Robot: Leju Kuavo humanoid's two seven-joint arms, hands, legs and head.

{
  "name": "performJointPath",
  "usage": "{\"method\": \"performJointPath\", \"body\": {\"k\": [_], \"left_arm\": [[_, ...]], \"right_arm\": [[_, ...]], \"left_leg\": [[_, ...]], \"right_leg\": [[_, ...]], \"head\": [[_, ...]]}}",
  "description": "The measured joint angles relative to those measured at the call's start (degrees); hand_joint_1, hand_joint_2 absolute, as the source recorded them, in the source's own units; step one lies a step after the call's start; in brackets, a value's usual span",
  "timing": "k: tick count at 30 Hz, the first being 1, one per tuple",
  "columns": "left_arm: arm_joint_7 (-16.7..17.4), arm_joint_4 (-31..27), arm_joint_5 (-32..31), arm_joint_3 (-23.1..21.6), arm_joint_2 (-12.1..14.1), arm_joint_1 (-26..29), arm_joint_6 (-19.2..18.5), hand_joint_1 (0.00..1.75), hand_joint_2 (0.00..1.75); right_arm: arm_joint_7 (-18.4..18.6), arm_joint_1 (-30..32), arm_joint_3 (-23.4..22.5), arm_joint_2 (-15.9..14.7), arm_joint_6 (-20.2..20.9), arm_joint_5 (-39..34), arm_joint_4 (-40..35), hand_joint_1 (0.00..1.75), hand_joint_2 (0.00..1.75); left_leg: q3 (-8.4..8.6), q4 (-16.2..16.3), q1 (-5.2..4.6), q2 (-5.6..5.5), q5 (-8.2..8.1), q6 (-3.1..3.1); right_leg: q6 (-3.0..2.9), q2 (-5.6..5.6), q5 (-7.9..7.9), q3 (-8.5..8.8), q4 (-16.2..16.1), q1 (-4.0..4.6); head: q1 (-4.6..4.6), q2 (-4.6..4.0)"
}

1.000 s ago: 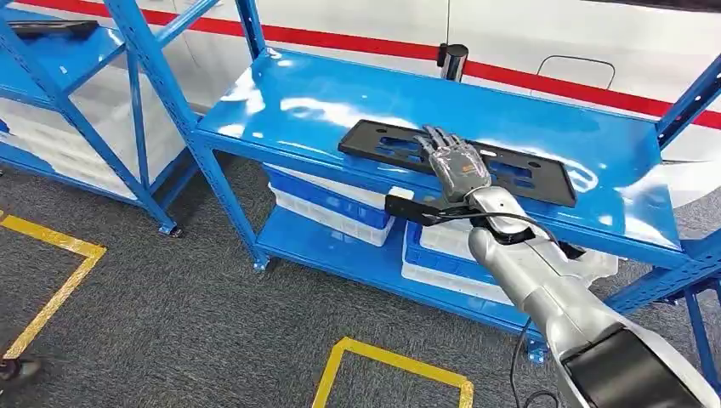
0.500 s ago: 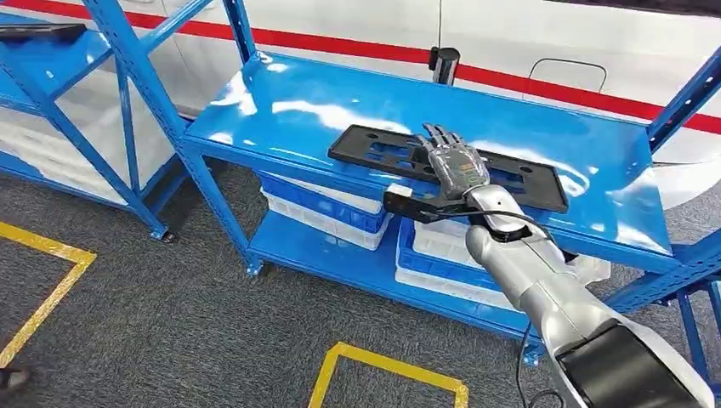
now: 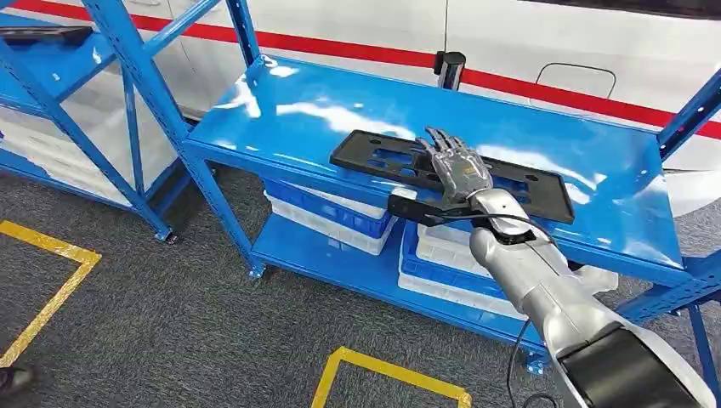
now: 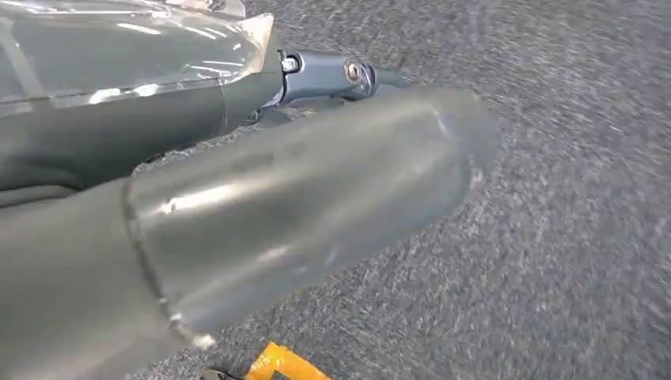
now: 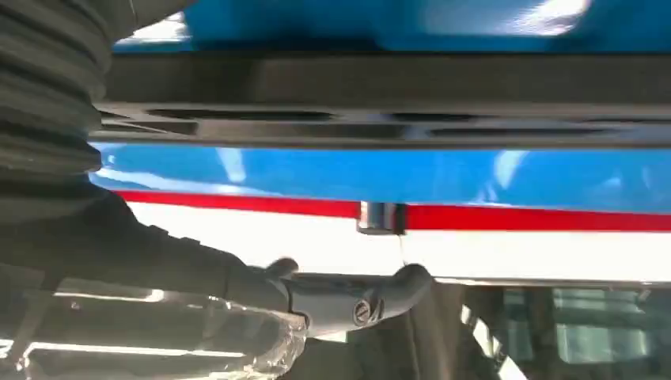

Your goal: Take the parts from the cabinet and place them on the table.

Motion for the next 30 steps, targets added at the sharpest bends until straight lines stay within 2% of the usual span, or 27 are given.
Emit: {"method": "performJointPath", "body": {"k": [1, 2, 3, 4, 6, 7, 8, 9, 10, 12, 13, 14, 16, 17, 18, 19, 20, 22, 23, 24, 26, 27, 28, 29, 30], "left_arm": [[0.0, 0.0, 0.1, 0.0, 0.0, 0.0, 0.0, 0.00, 0.00], [-0.1, 0.0, 0.1, 0.0, 0.0, 0.0, 0.0, 0.00, 0.00], [-0.1, 0.0, 0.1, 0.0, 0.0, 0.0, 0.0, 0.00, 0.00], [-0.1, 0.0, 0.1, 0.0, 0.0, 0.0, 0.0, 0.00, 0.00], [-0.2, 0.1, 0.1, 0.0, 0.0, 0.0, 0.0, 0.00, 0.00], [-0.2, 0.1, 0.1, 0.0, 0.0, 0.0, 0.0, 0.00, 0.00], [-0.2, 0.1, 0.1, 0.0, 0.0, 0.0, 0.0, 0.00, 0.00], [-0.2, 0.2, 0.1, 0.0, 0.0, 0.0, 0.0, 0.00, 0.00], [-0.2, 0.2, 0.1, 0.0, 0.0, 0.0, 0.0, 0.00, 0.00], [-0.3, 0.2, 0.1, 0.0, 0.0, 0.0, 0.0, 0.00, 0.00], [-0.3, 0.2, 0.1, 0.0, 0.1, 0.0, 0.0, 0.00, 0.00], [-0.3, 0.2, 0.1, 0.0, 0.0, -0.1, 0.0, 0.00, 0.00], [-0.3, 0.2, 0.0, 0.0, 0.0, -0.1, 0.0, 0.00, 0.00], [-0.3, 0.2, 0.0, 0.0, 0.1, -0.1, 0.0, 0.00, 0.00], [-0.3, 0.2, 0.0, 0.0, 0.0, -0.1, 0.0, 0.00, 0.00], [-0.4, 0.2, 0.0, 0.0, 0.0, -0.1, 0.0, 0.00, 0.00], [-0.4, 0.2, 0.0, 0.0, 0.0, -0.1, 0.0, 0.00, 0.00], [-0.4, 0.2, 0.0, 0.0, 0.0, -0.1, -0.2, 0.00, 0.00], [-0.4, 0.2, 0.0, 0.0, -0.1, -0.1, -0.2, 0.00, 0.00], [-0.4, 0.2, -0.1, 0.0, -0.1, -0.1, -0.2, 0.00, 0.00], [-0.3, 0.2, -0.2, 0.0, -0.1, -0.1, -0.2, 0.00, 0.00], [-0.3, 0.2, -0.2, 0.0, -0.2, -0.1, -0.2, 0.00, 0.00], [-0.2, 0.2, -0.3, 0.0, -0.2, -0.1, -0.2, 0.00, 0.00], [-0.1, 0.2, -0.3, 0.0, -0.1, -0.2, -0.2, 0.00, 0.00], [-0.1, 0.2, -0.4, 0.0, -0.1, -0.2, -0.2, 0.00, 0.00]], "right_arm": [[-0.1, 0.0, -0.2, -0.1, 0.0, -0.2, 0.0, 0.00, 1.75], [-0.2, -0.1, -0.3, 0.0, 0.0, -0.2, 0.0, 0.00, 1.75], [-0.3, -0.1, -0.4, 0.0, 0.0, -0.2, 0.0, 0.00, 1.75], [-0.3, -0.1, -0.5, 0.2, 0.0, -0.2, 0.0, 0.00, 1.75], [-0.4, 0.2, -0.4, 0.3, 0.0, -0.2, 0.0, 0.00, 1.75], [-0.4, 0.4, -0.4, 0.3, 0.0, -0.2, 0.0, 0.00, 1.75], [-0.4, 0.5, -0.4, 0.3, 0.0, -0.2, 0.0, 0.00, 1.75], [-0.3, 0.7, -0.4, 0.3, -0.1, -0.2, 0.0, 0.00, 1.75], [-0.4, 0.8, -0.4, 0.3, -0.1, -0.1, 0.0, 0.00, 1.75], [-0.3, 0.8, -0.5, 0.4, -0.1, -0.1, 0.0, 0.00, 1.75], [-0.3, 0.8, -0.5, 0.4, -0.1, 0.0, 0.0, 0.00, 1.75], [-0.3, 0.8, -0.5, 0.3, -0.1, 0.0, 0.0, 0.00, 1.75], [-0.3, 0.9, -0.5, 0.3, -0.1, 0.1, 0.0, 0.00, 1.75], [-0.3, 0.9, -0.5, 0.3, -0.1, 0.2, 0.0, 0.00, 1.75], [-0.3, 0.9, -0.6, 0.3, -0.1, 0.2, 0.0, 0.00, 1.75], [-0.3, 0.9, -0.6, 0.2, -0.1, 0.2, 0.0, 0.00, 1.75], [-0.2, 0.8, -0.6, 0.2, -0.2, 0.2, 0.0, 0.00, 1.75], [-0.1, 1.2, -0.6, 0.2, -0.3, 0.2, 0.1, 0.00, 1.75], [0.1, 1.6, -0.6, 0.0, -0.3, 0.3, 0.2, 0.00, 1.75], [0.3, 1.9, -0.6, -0.1, -0.4, 0.3, 0.2, 0.00, 1.75], [0.4, 2.0, -0.6, -0.3, -0.5, 0.3, 0.3, 0.00, 1.75], [0.4, 1.8, -0.7, -0.5, -0.6, 0.3, 0.3, 0.00, 1.75], [0.4, 1.8, -0.7, -0.6, -0.8, 0.2, 0.3, 0.00, 1.75], [0.4, 1.8, -0.7, -0.6, -0.9, 0.2, 0.4, 0.00, 1.75], [0.4, 1.9, -0.7, -0.6, -0.9, 0.2, 0.4, 0.00, 1.75]], "left_leg": [[0.09, -0.1, 0.12, 0.03, -0.05, -0.33], [-0.04, 0.1, 0.31, 0.08, -0.40, -0.63], [-0.46, 1.7, 0.39, 0.11, -1.38, -0.89], [-2.31, 5.6, 0.42, 0.13, -3.62, -1.11], [-7.46, 15.2, 0.40, 0.11, -7.75, -1.38], [-8.92, 17.6, 0.41, 0.12, -8.37, -1.37], [-9.35, 18.2, 0.41, 0.12, -8.41, -1.37], [-10.10, 18.5, 0.41, 0.12, -7.39, -1.19], [-9.19, 15.9, 0.40, 0.12, -5.26, -0.93], [-4.26, 5.6, 0.22, 0.10, 0.30, -0.09], [-2.00, 1.0, 0.01, 0.09, 1.50, 0.56], [-1.81, 0.8, -0.33, 0.30, 1.14, 0.47], [-1.89, 0.8, -0.63, 0.26, 1.03, 0.75], [-1.81, 0.7, -0.79, 0.24, 1.08, 1.06], [-1.17, -0.1, -0.37, 0.34, 1.60, 1.60], [-0.86, -0.6, -0.36, 0.41, 1.77, 1.87], [-0.77, -0.7, -0.29, 0.45, 1.83, 2.21], [-0.76, -0.7, -0.30, 0.43, 1.74, 2.36], [-0.77, -0.6, -0.30, 0.36, 1.71, 2.37], [-0.73, -0.6, -0.30, 0.24, 1.64, 2.35], [-0.60, -0.5, -0.29, 0.06, 1.52, 2.20], [-0.37, -0.4, -0.24, 0.02, 1.27, 1.84], [-0.29, -0.3, -0.30, 0.01, 1.00, 1.48], [-0.36, 0.1, -0.75, 0.00, 0.52, 1.01], [-0.32, 0.1, -0.70, 0.05, 0.44, 0.79]], "right_leg": [[-0.43, 0.05, 0.03, 0.03, -0.1, -0.04], [-0.86, 0.08, 0.24, 0.30, -0.3, -0.63], [-1.05, 0.22, 0.14, 0.51, -0.3, -0.60], [-1.59, 0.21, -0.03, 0.65, -0.3, -0.55], [-1.89, 0.22, -0.23, 0.81, -0.3, -0.25], [-1.97, 0.22, -0.29, 0.85, -0.3, -0.15], [-1.98, 0.22, -0.30, 0.87, -0.3, -0.10], [-2.09, 0.23, -0.40, 1.04, -0.3, 0.07], [-2.20, 0.27, -0.50, 1.21, -0.3, 0.17], [-2.12, 0.42, -0.73, 1.69, -0.3, 0.36], [-2.13, 0.44, -0.78, 1.85, -0.3, 0.38], [-1.72, 0.52, -1.05, 1.78, -0.3, 1.01], [-1.31, 0.52, -1.21, 1.84, -0.4, 0.69], [-0.96, 0.51, -1.12, 1.95, -0.6, 0.61], [-0.53, 0.49, -1.33, 1.78, -0.6, 1.11], [-0.45, 0.28, -2.05, 1.27, 0.9, 0.74], [-0.70, 0.31, -3.63, -0.38, 4.1, 0.70], [-0.95, 0.30, -7.13, -5.31, 13.4, 0.46], [-0.71, 0.29, -8.05, -7.41, 17.2, 0.43], [-0.26, 0.29, -7.80, -8.21, 18.1, 0.30], [0.62, 0.27, -5.56, -6.57, 14.1, 0.03], [1.42, 0.10, -2.02, -2.58, 5.5, -0.33], [1.62, -0.25, -0.46, -0.21, 0.7, -0.49], [1.06, -0.31, -0.12, 0.60, -0.3, -0.26], [0.44, -0.13, -0.03, 0.35, -0.4, -0.23]], "head": [[0.07, 0.00], [0.02, 0.00], [-0.07, 0.00], [-0.24, 0.00], [-0.24, 0.00], [-0.17, 0.00], [-0.17, 0.00], [-0.17, 0.00], [-0.18, 0.00], [-0.20, 0.00], [-0.17, 0.00], [-0.09, 0.00], [-0.13, 0.00], [-0.13, 0.00], [-0.13, 0.00], [0.00, 0.00], [0.11, 0.00], [0.07, 0.00], [0.11, 0.00], [0.13, 0.00], [0.13, 0.00], [0.09, 0.00], [0.15, 0.00], [0.15, 0.00], [0.01, 0.00]]}}
